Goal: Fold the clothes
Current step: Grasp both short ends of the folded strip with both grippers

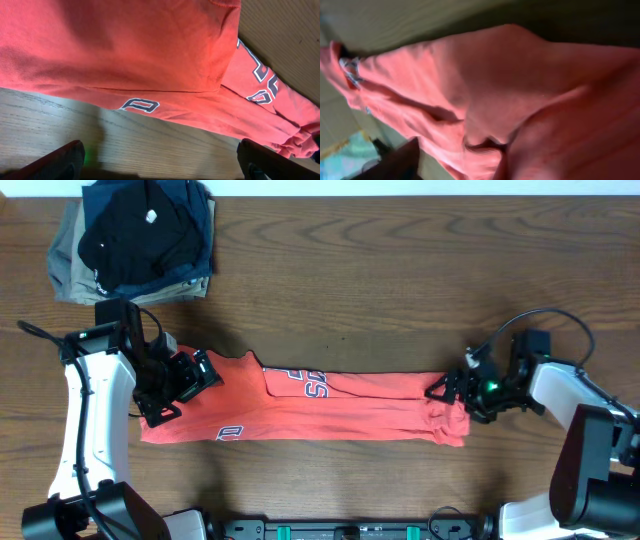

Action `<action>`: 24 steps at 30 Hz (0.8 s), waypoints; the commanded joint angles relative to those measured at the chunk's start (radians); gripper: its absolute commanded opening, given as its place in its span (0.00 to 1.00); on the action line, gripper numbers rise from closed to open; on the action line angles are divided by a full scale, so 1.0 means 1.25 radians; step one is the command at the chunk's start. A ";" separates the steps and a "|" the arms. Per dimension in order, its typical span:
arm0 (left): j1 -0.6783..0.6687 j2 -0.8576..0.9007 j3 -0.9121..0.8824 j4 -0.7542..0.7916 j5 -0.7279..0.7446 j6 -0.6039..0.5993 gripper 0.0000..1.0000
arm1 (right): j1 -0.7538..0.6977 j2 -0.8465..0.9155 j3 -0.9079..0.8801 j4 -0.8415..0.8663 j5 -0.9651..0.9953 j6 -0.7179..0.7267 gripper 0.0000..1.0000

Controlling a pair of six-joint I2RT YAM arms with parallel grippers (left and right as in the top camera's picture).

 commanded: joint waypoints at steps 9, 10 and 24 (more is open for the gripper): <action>0.003 -0.005 -0.007 -0.005 0.007 0.002 0.98 | 0.005 0.044 0.014 -0.052 0.226 0.075 0.01; 0.003 -0.005 -0.007 -0.005 0.006 0.002 0.98 | 0.000 0.044 0.030 -0.072 0.243 0.074 0.01; 0.003 -0.005 -0.007 -0.002 0.004 0.002 0.98 | -0.041 0.042 0.314 -0.391 0.423 0.110 0.01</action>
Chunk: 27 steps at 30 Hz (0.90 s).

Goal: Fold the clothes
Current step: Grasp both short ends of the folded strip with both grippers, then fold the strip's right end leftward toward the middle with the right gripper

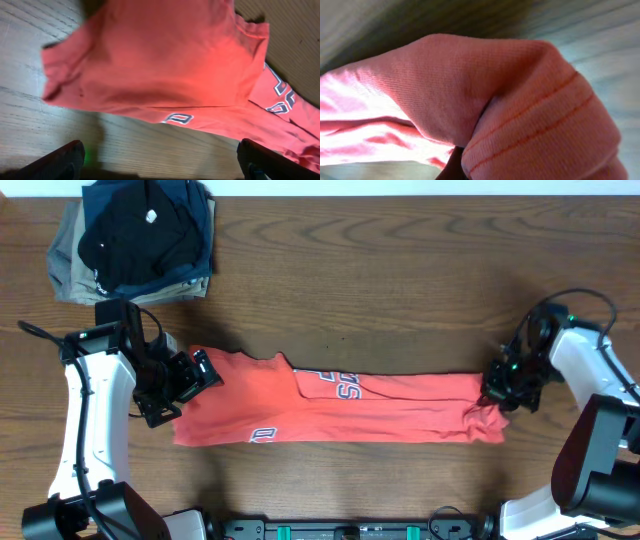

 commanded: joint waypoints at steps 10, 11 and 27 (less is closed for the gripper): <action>0.003 -0.005 -0.006 0.004 0.005 0.002 0.98 | 0.089 -0.052 0.092 -0.081 0.056 0.049 0.01; 0.003 -0.005 -0.006 0.005 0.005 0.002 0.98 | 0.110 -0.063 0.092 -0.079 0.055 0.055 0.01; 0.003 -0.005 -0.007 0.007 0.005 0.002 0.98 | 0.458 -0.080 0.091 0.051 0.049 0.189 0.02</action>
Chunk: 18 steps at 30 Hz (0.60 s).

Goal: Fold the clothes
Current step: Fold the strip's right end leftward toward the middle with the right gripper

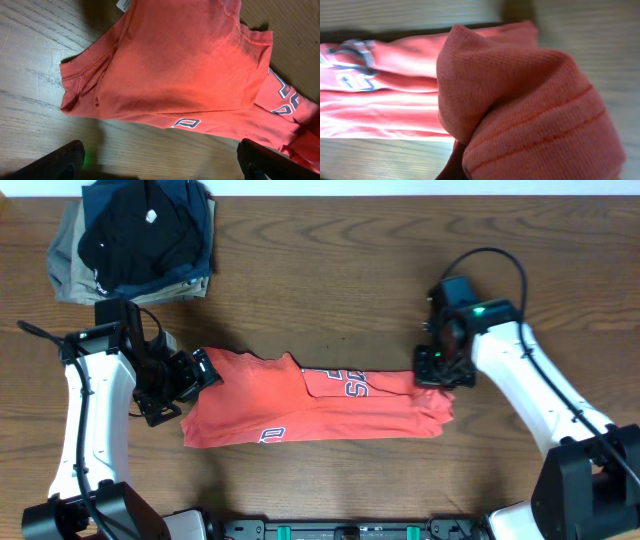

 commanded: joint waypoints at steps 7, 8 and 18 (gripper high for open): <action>0.003 -0.005 -0.006 -0.002 0.005 0.002 0.98 | 0.132 -0.003 0.011 0.076 -0.006 0.128 0.08; 0.003 -0.005 -0.006 -0.002 0.005 0.002 0.98 | 0.140 -0.002 0.010 0.082 -0.007 0.136 0.09; 0.003 -0.005 -0.007 -0.002 0.005 0.002 0.98 | 0.217 0.056 0.010 0.131 -0.021 0.199 0.13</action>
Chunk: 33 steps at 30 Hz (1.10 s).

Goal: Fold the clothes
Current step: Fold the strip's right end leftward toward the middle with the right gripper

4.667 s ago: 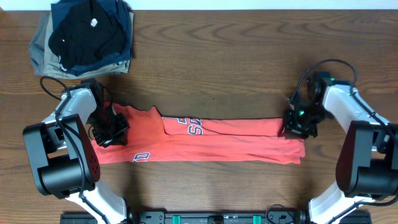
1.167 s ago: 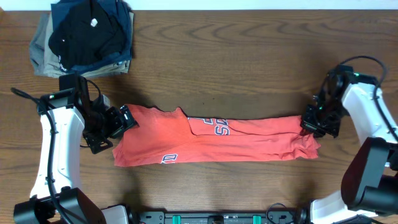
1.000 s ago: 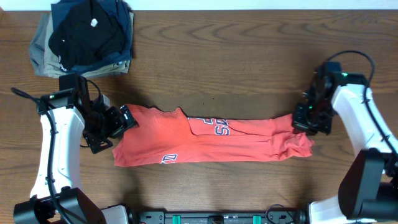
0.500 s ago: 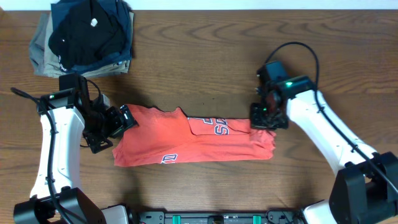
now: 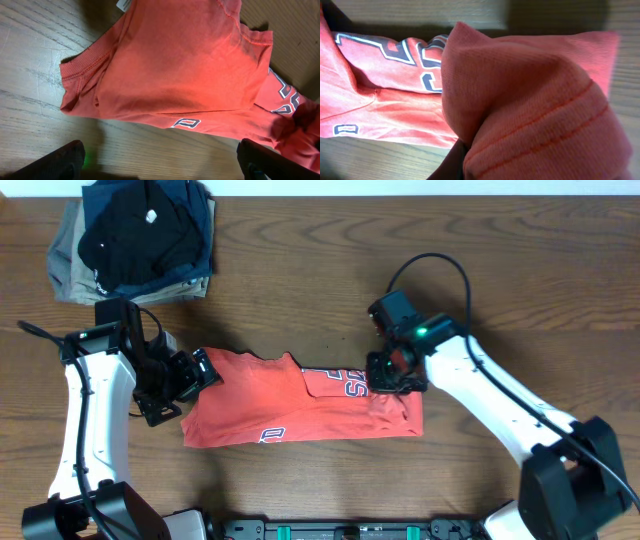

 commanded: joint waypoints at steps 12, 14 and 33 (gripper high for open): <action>0.003 -0.005 -0.006 -0.002 0.005 0.002 0.98 | 0.072 0.054 0.011 0.060 -0.018 0.072 0.68; 0.003 -0.005 -0.006 -0.002 0.005 0.002 0.98 | 0.069 0.054 0.015 0.053 -0.018 0.062 0.71; 0.003 -0.005 -0.006 -0.002 0.004 0.008 0.98 | -0.096 0.054 0.085 -0.164 0.042 -0.106 0.30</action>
